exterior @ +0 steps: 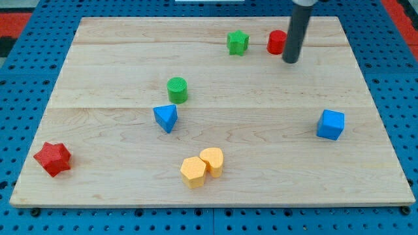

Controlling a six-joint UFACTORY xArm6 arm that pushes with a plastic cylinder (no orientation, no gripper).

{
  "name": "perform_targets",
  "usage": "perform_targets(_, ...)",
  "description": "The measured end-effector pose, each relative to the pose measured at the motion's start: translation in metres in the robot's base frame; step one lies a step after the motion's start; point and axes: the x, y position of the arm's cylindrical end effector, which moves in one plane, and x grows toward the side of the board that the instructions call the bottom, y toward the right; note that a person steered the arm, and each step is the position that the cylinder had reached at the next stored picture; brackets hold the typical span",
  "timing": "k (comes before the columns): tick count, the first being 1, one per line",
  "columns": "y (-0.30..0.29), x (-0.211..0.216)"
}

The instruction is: Move the red circle into the red star

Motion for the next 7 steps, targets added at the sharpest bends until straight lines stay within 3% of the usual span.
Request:
perform_targets(1, 0.015, -0.036)
perform_targets(2, -0.042, -0.036)
perform_targets(3, -0.058, -0.069)
perform_targets(5, -0.097, -0.033)
perform_targets(7, -0.053, -0.007)
